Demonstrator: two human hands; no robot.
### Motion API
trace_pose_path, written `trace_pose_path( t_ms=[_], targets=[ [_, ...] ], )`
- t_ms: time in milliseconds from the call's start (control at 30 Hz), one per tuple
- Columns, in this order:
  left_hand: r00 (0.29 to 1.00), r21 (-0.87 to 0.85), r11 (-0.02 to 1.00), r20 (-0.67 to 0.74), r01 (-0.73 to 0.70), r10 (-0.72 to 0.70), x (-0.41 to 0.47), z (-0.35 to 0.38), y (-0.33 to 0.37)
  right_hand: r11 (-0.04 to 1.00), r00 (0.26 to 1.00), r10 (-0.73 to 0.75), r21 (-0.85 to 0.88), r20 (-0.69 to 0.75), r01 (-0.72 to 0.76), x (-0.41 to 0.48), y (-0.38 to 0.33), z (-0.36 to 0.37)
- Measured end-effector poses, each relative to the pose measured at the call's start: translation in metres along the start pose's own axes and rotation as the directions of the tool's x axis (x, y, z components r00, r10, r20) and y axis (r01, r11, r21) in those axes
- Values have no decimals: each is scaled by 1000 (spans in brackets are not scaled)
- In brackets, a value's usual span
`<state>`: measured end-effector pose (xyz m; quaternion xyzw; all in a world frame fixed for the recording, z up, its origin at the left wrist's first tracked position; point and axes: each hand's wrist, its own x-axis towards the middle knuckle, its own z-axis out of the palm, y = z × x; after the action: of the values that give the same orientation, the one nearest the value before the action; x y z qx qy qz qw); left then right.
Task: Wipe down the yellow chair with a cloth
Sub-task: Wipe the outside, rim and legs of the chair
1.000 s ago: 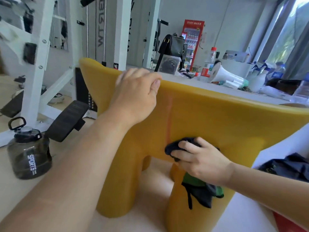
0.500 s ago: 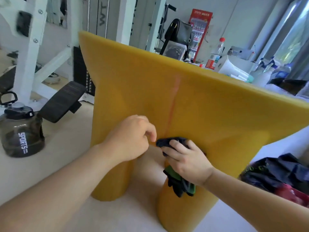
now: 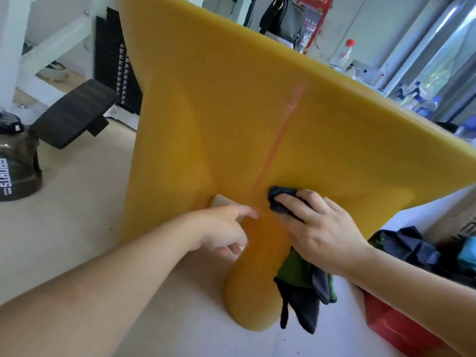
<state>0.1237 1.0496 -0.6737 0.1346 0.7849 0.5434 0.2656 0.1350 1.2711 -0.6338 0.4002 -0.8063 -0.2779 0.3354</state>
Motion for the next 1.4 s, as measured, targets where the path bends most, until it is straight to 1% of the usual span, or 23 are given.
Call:
trace_pose_path(
  t_ms=[100,167,200,267,333,400,467,567,633,733,833,867,933,1000,1100,1167,1267,1333,1400],
  targets=[
    [995,-207,978,-95,9,-29,10,3,-9,996,989,-83,21,123,81,29,-34,34],
    [980,-327,945,-194,-14,-53,15,3,-16,996,974,-87,25,208,84,40,-49,48],
    [971,-363,931,-232,-35,-54,15,2,-18,997,975,-83,23,208,80,41,-50,50],
    [969,-373,925,-244,-74,-22,12,2,-18,995,981,-96,17,168,94,31,-37,46],
    [983,-316,945,-181,-83,26,8,3,-13,991,985,-130,-2,114,131,8,-14,32],
    [992,-255,962,-102,-99,75,6,7,-1,993,991,-117,0,67,117,-9,10,10],
    [992,-243,962,-73,-122,107,7,13,11,996,996,-88,3,26,88,-9,21,-5],
    [991,-301,947,-101,-115,88,8,20,16,999,999,-47,6,16,47,7,5,0],
    [990,-326,942,-133,-83,41,3,18,10,999,1000,-16,29,21,16,24,-10,13],
    [971,-368,928,-235,-60,-31,-9,8,-1,998,1000,27,63,2,-27,48,-26,20],
    [954,-395,913,-299,-104,-20,-25,1,-10,993,998,57,108,-34,-53,73,-39,23],
    [936,-389,913,-351,-126,-20,-27,-3,-14,991,997,74,116,-35,-70,83,-43,24],
    [874,-340,925,-485,-171,-16,-28,-17,-17,984,992,126,131,-30,-121,98,-52,28],
    [819,-296,930,-574,-219,10,-26,-30,-14,976,985,171,135,-5,-168,99,-57,27],
    [787,-314,892,-613,-326,72,-22,-26,-3,978,986,163,129,38,-167,69,-48,15],
    [758,-231,915,-642,-331,112,-17,-10,5,981,985,152,113,82,-160,46,-33,4],
    [682,-173,926,-723,-335,112,-3,20,18,978,976,159,108,151,-177,22,-12,-9],
    [630,-164,918,-769,-361,111,7,42,30,968,964,172,147,205,-204,16,-5,-19],
    [591,-178,918,-803,-353,71,16,55,38,951,936,150,213,320,-225,22,-2,-31]
  ],
)
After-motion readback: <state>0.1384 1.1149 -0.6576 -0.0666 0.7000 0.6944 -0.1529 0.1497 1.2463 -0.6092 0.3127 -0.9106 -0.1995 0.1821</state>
